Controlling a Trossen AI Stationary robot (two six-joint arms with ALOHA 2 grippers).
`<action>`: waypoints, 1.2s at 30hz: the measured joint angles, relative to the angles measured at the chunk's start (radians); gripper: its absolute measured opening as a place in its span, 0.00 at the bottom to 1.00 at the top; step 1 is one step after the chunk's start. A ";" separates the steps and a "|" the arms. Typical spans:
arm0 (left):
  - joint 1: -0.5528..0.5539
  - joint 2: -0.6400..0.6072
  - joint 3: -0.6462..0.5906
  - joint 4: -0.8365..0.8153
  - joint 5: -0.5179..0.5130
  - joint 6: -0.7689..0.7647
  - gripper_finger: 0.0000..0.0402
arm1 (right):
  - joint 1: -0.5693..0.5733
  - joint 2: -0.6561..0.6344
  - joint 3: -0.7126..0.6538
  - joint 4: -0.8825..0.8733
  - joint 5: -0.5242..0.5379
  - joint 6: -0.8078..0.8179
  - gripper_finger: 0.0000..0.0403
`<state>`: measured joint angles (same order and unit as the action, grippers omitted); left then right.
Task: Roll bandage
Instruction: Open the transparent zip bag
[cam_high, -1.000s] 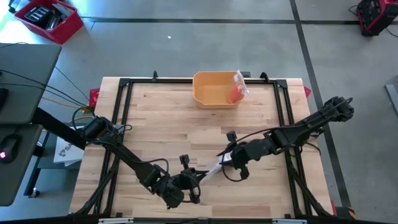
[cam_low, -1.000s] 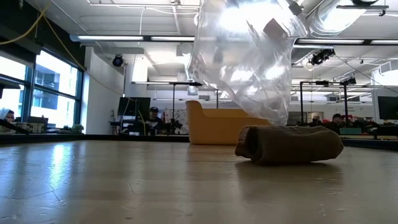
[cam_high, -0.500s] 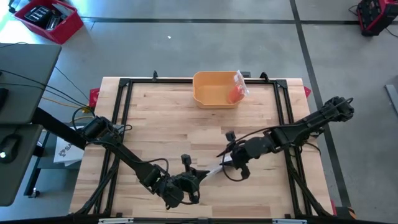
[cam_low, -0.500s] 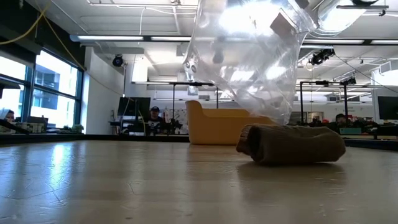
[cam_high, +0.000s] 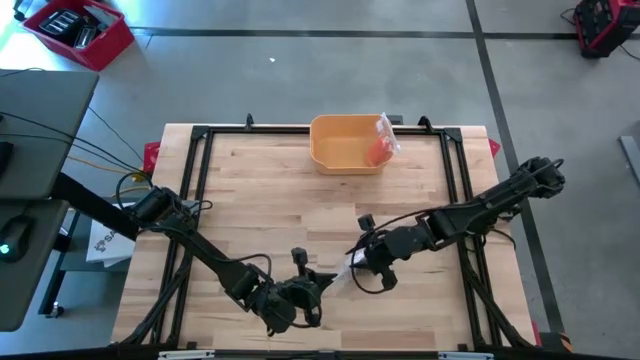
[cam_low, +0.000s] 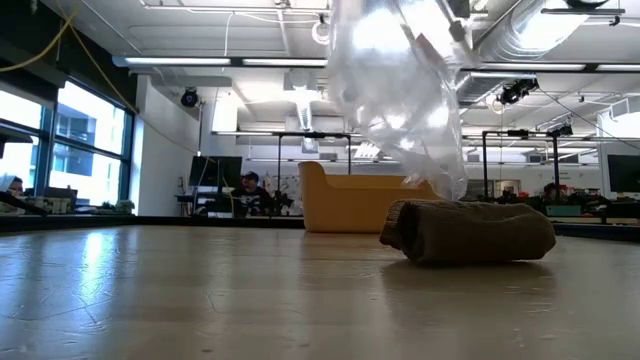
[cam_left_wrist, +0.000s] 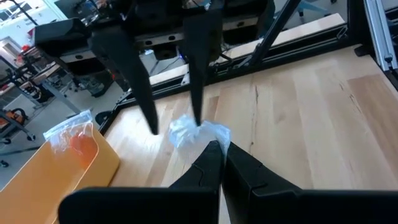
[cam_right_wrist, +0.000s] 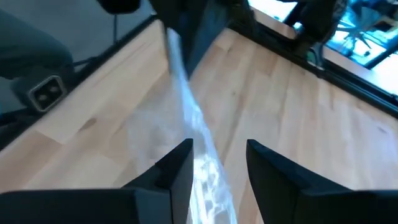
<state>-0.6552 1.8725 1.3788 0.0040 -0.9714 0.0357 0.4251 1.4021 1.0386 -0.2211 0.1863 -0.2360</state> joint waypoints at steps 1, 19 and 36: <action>0.000 0.000 0.000 0.000 0.000 0.000 0.00 | -0.001 0.000 0.000 0.001 0.005 0.000 0.34; 0.000 -0.001 0.000 0.001 0.000 -0.024 0.00 | 0.026 -0.047 0.000 0.008 -0.087 0.000 0.34; 0.001 -0.001 0.000 0.001 0.000 -0.024 0.00 | 0.018 -0.017 0.001 0.001 0.000 0.014 0.34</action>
<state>-0.6544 1.8717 1.3788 0.0045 -0.9710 0.0113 0.4427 1.3854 1.0397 -0.2199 0.1862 -0.2222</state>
